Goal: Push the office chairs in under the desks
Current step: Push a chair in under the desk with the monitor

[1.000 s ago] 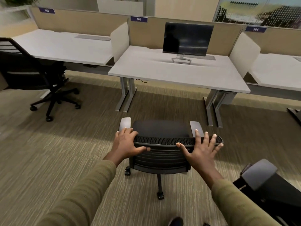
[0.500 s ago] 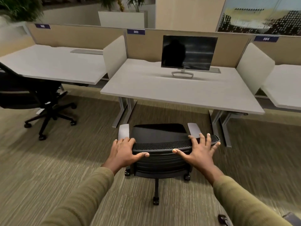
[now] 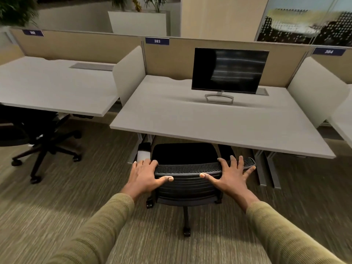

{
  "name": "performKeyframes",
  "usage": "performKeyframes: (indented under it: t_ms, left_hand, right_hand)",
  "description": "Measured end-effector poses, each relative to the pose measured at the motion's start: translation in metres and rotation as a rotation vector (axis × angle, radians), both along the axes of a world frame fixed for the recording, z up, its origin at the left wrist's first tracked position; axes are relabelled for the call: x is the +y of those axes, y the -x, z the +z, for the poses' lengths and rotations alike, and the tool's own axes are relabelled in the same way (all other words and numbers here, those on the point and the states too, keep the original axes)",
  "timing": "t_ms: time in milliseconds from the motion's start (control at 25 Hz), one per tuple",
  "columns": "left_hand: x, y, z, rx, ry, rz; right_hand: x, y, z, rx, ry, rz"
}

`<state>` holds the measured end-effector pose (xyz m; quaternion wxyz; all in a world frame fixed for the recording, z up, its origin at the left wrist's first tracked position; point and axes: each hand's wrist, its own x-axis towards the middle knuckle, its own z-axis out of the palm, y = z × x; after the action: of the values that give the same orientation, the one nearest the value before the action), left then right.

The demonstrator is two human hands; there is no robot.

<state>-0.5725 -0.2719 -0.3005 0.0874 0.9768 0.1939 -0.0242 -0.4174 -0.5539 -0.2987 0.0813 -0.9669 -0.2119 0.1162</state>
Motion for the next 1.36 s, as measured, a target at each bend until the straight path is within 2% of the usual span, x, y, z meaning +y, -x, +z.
performKeyframes:
  t_ms: [320, 480, 880, 1160, 1360]
  left_hand:
    - [0.073, -0.081, -0.005, 0.025, -0.019, 0.043]
    - [0.091, -0.101, -0.016, 0.074, -0.055, -0.014]
    - [0.139, -0.126, -0.017, 0.102, -0.08, 0.003]
    - [0.128, -0.121, -0.017, 0.105, -0.041, 0.012]
    - [0.061, -0.111, -0.009, 0.088, 0.016, -0.061]
  right_hand:
    - [0.078, -0.071, 0.01, 0.045, -0.039, 0.077]
    - [0.103, -0.072, 0.003, 0.014, -0.046, 0.124]
    - [0.143, -0.074, 0.007, 0.087, 0.043, 0.183]
    - [0.121, -0.039, 0.003, 0.071, -0.021, 0.136]
    - [0.065, 0.018, -0.001, 0.073, 0.022, 0.092]
